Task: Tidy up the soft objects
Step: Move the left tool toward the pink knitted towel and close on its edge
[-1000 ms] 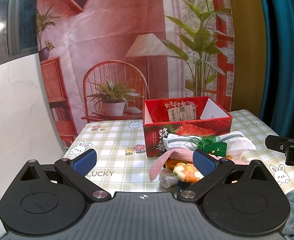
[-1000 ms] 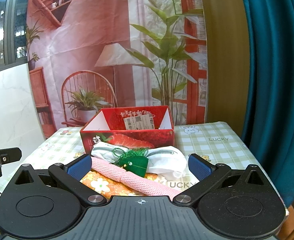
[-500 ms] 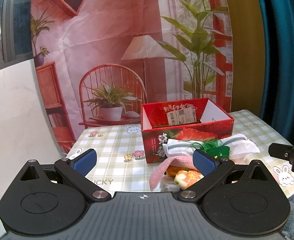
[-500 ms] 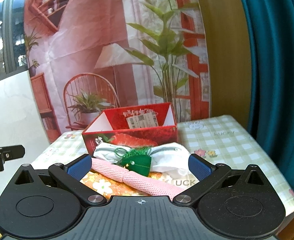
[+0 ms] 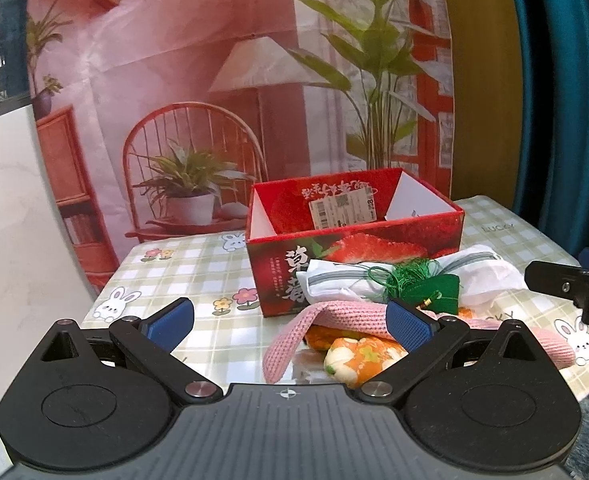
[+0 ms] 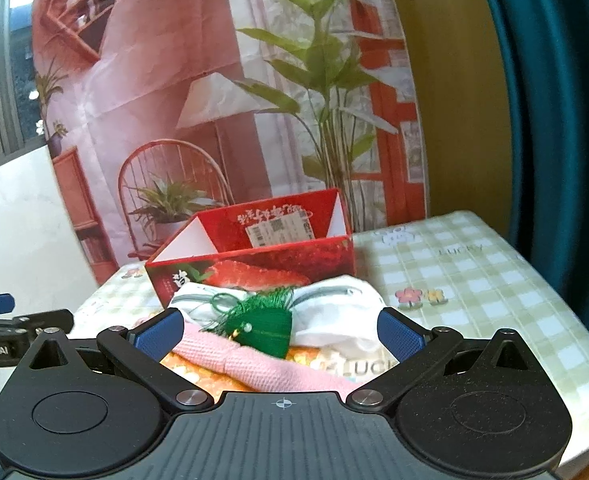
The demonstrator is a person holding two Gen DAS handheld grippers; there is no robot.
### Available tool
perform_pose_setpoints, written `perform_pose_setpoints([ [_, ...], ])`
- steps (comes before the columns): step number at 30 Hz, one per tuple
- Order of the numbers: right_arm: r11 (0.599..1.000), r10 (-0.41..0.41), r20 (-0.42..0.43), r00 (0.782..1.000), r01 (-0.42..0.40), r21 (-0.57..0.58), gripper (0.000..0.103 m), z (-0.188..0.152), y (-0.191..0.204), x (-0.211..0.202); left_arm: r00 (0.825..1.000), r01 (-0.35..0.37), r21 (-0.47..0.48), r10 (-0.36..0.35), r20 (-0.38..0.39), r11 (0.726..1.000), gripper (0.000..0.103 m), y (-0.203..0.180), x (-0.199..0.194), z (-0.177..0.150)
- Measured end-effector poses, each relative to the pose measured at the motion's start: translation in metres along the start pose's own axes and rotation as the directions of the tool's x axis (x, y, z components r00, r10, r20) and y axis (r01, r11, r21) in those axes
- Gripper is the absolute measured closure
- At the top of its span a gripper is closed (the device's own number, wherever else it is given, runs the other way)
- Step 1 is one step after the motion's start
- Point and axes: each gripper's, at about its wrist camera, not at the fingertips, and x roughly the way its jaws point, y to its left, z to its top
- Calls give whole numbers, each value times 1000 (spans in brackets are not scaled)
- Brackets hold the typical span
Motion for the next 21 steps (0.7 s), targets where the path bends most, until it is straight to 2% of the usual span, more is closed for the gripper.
perform_pose_setpoints([
  [4, 998, -17, 1, 1000, 18, -62, 0, -1, 3, 20, 1000, 17, -22, -17, 12, 1000, 1, -1, 18, -1],
  [7, 998, -15, -16, 1000, 14, -66, 0, -4, 3, 36, 1000, 21, -45, -21, 6, 999, 1, -2, 32, -3],
  [12, 997, 0, -72, 997, -6, -82, 0, -12, 5, 60, 999, 19, -64, -22, -40, 998, 1, -3, 57, -7],
  [18, 995, -55, -99, 994, 46, -94, 0, -29, 6, 73, 992, 69, -112, -80, -99, 991, 1, 4, 76, -20],
  [21, 993, -75, -98, 992, 66, -96, 0, -36, 3, 74, 989, 70, -132, -86, -119, 989, 1, 7, 81, -29],
])
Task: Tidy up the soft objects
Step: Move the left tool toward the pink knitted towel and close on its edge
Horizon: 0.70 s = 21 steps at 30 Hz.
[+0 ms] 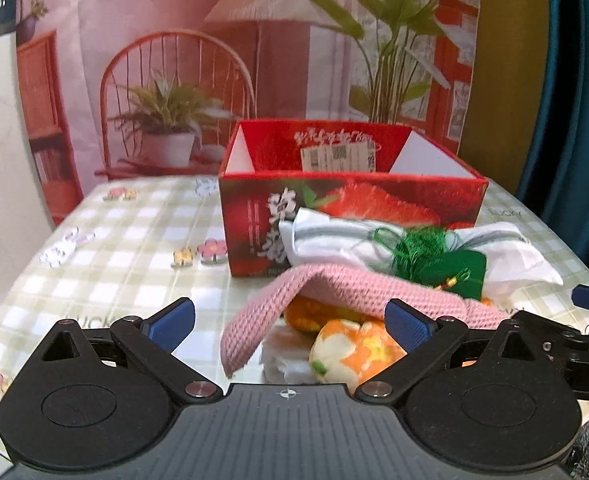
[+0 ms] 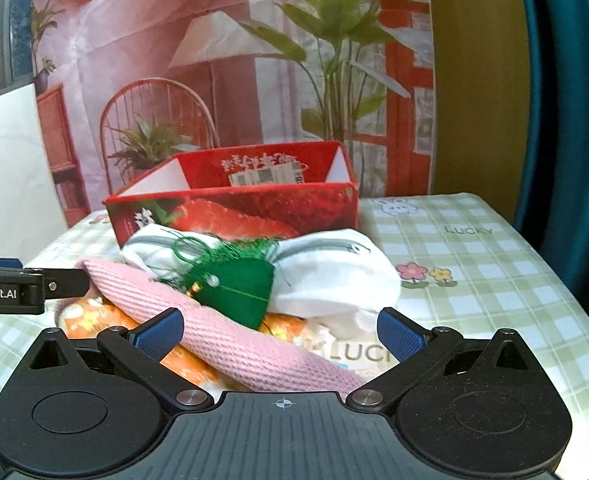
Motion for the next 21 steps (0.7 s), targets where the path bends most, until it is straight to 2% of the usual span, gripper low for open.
perform_pose_setpoints([
  [8, 1000, 8, -36, 999, -9, -19, 0, -15, 2, -2, 1000, -10, 28, 9, 29, 1000, 1, 2, -6, -13],
  [14, 999, 34, -67, 997, -36, -34, 0, -20, 7, -2, 998, 51, -21, -51, 30, 998, 3, 10, -11, -15],
  [21, 999, 41, -71, 997, -42, -22, 0, -21, 5, -5, 996, 81, -17, -80, 41, 997, 12, 9, -12, -19],
])
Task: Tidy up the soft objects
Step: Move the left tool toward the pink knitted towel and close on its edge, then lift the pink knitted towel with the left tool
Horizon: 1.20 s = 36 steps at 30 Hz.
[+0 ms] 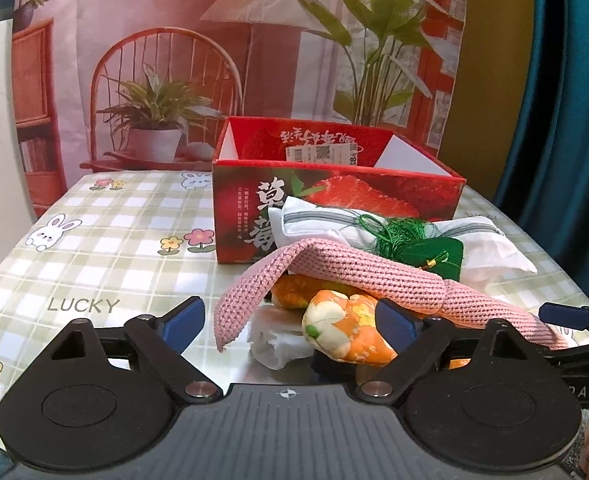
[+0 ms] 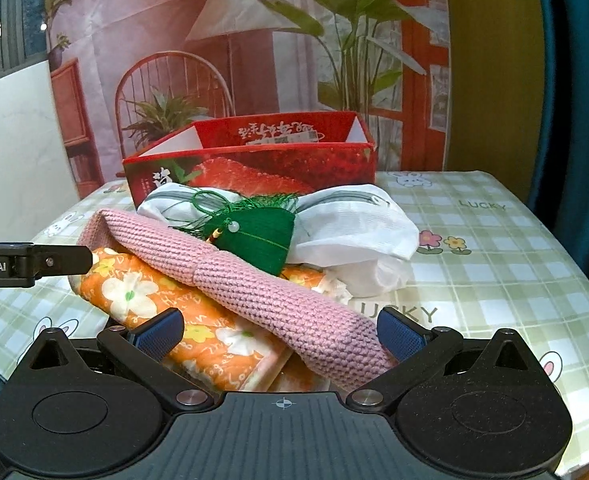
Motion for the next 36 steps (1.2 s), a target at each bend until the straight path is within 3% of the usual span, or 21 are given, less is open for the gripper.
perform_pose_setpoints([
  [7, 998, -34, 8, 999, 33, 45, 8, -1, -12, 0, 1000, -7, 31, 7, 18, 999, 34, 6, 8, 4],
  [12, 998, -36, 1, 999, 36, 60, 16, -5, -17, 5, 1000, -8, 15, 8, 8, 1000, 36, 17, 19, 7],
  [17, 997, -42, 3, 999, 41, 71, 21, -6, -20, 7, 1000, -24, 72, 24, 0, 997, 39, 19, 33, 10],
  [19, 997, -39, -2, 999, 39, 74, 25, -7, -21, 8, 1000, -18, 81, 20, -13, 997, 54, 20, 39, 11],
  [23, 997, -36, 1, 999, 36, 69, 31, -8, -21, 8, 999, -6, 96, 10, -38, 995, 69, 21, 50, 9],
  [25, 997, -35, 2, 999, 35, 68, 33, -9, -22, 9, 999, -7, 95, 11, -46, 995, 85, 23, 51, 6],
  [29, 997, -35, 1, 999, 35, 70, 41, -9, -22, 9, 999, -43, 83, 44, -14, 996, 91, 26, 45, 1],
  [36, 997, -45, 16, 999, 44, 62, 69, -10, -24, 9, 999, -39, 61, 39, 2, 997, 92, 25, 39, -5],
])
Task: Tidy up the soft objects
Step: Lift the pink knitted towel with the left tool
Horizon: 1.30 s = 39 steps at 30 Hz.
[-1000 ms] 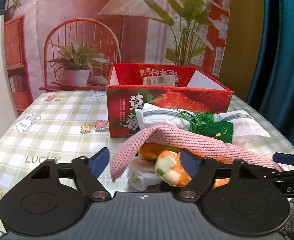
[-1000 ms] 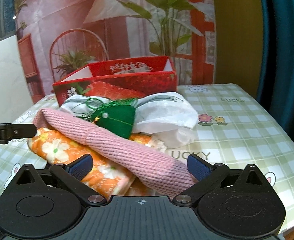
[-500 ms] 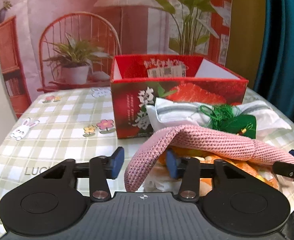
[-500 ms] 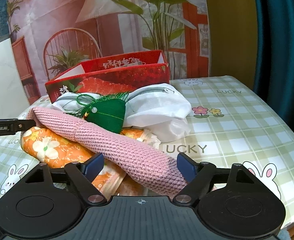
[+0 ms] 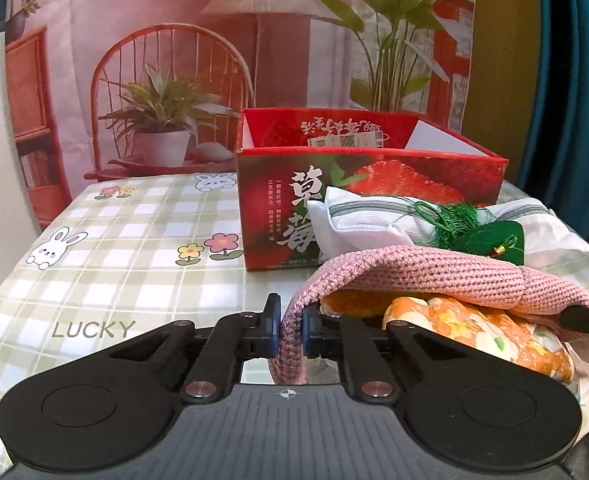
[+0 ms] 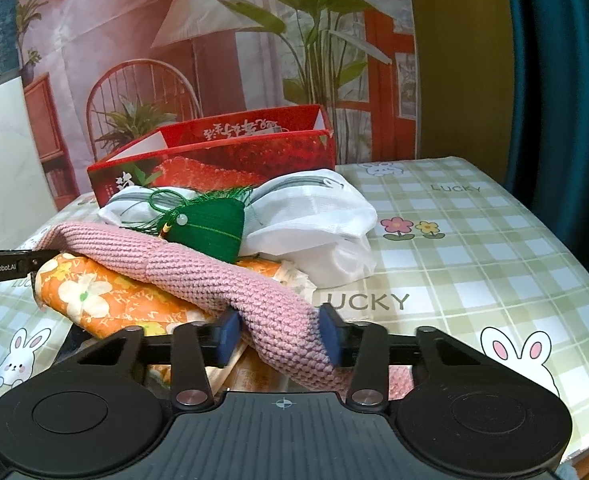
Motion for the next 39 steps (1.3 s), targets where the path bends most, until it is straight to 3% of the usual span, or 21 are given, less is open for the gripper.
perform_pose_setpoints([
  [4, 1000, 11, 20, 1000, -11, -7, 82, 0, 0, -4, 999, -3, -2, 3, 37, 1000, 92, -3, -10, -1],
  [9, 1000, 18, 66, 998, -19, 9, 87, 3, -1, -12, 996, 7, -28, -5, 89, 1000, 92, -2, -25, -7],
  [15, 999, 49, 87, 995, -51, 12, 88, 5, -2, -16, 994, 10, -42, -5, 111, 999, 92, -1, -30, -8],
  [39, 998, 53, 51, 997, -55, 24, 86, 0, -3, -8, 999, 19, -47, -18, 35, 999, 92, 4, -17, -19],
])
